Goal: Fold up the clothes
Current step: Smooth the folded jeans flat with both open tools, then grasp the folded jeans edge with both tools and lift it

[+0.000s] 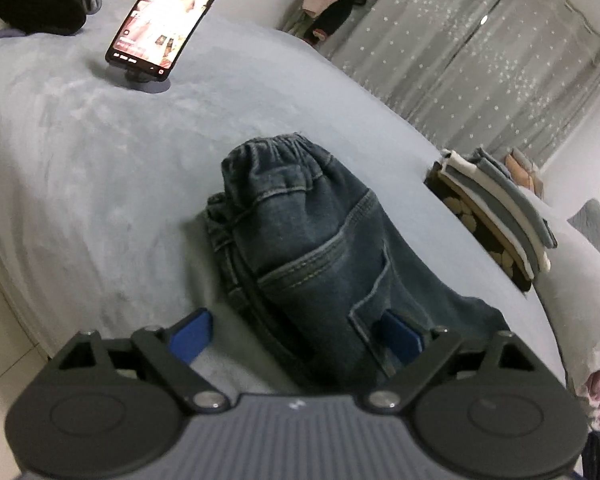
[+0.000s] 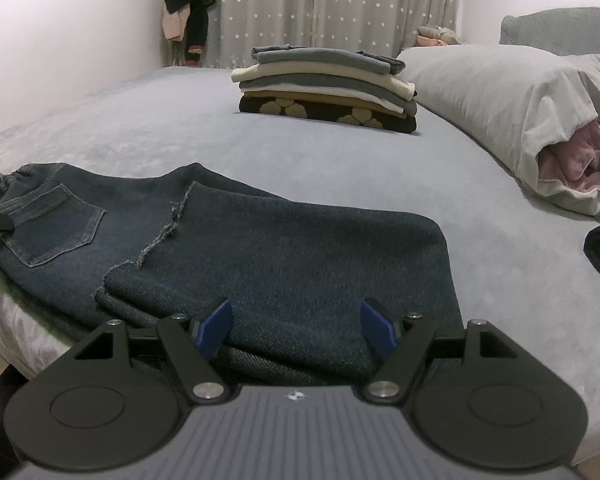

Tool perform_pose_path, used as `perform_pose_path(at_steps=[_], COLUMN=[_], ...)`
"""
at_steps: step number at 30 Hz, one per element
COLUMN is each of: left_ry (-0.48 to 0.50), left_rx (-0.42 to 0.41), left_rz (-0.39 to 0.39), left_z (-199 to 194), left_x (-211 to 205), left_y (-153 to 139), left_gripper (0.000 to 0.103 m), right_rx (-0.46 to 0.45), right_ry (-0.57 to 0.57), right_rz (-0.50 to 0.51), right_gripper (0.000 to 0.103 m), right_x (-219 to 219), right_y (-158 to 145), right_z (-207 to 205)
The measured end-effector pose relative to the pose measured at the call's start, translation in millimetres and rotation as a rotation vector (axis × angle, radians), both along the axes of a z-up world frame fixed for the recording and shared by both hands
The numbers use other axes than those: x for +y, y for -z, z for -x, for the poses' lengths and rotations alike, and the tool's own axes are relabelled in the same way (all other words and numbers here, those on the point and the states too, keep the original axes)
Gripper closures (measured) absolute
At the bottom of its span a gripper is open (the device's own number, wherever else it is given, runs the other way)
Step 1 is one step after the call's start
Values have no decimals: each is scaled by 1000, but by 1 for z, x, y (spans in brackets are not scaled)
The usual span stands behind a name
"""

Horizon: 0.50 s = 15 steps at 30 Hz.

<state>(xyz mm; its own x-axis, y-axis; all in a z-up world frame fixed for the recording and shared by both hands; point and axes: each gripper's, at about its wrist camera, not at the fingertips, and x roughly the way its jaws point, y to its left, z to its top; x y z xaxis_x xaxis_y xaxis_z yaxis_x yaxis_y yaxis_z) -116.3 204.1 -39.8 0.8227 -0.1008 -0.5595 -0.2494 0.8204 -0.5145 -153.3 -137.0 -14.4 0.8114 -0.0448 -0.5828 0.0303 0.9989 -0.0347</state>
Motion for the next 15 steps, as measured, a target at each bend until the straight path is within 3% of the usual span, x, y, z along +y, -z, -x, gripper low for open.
perform_pose_path(at_steps=[4, 15], left_ry=[-31, -109], left_rx=[-25, -83], left_rz=[-8, -2], left_z=[-2, 1], left_x=[0, 9], left_y=[0, -2], left_gripper=[16, 62], right_rx=[2, -15], right_ry=[3, -31], right_rz=[-3, -11], right_gripper=[28, 28], right_x=[-1, 10], right_y=[2, 0], right_z=[-1, -3])
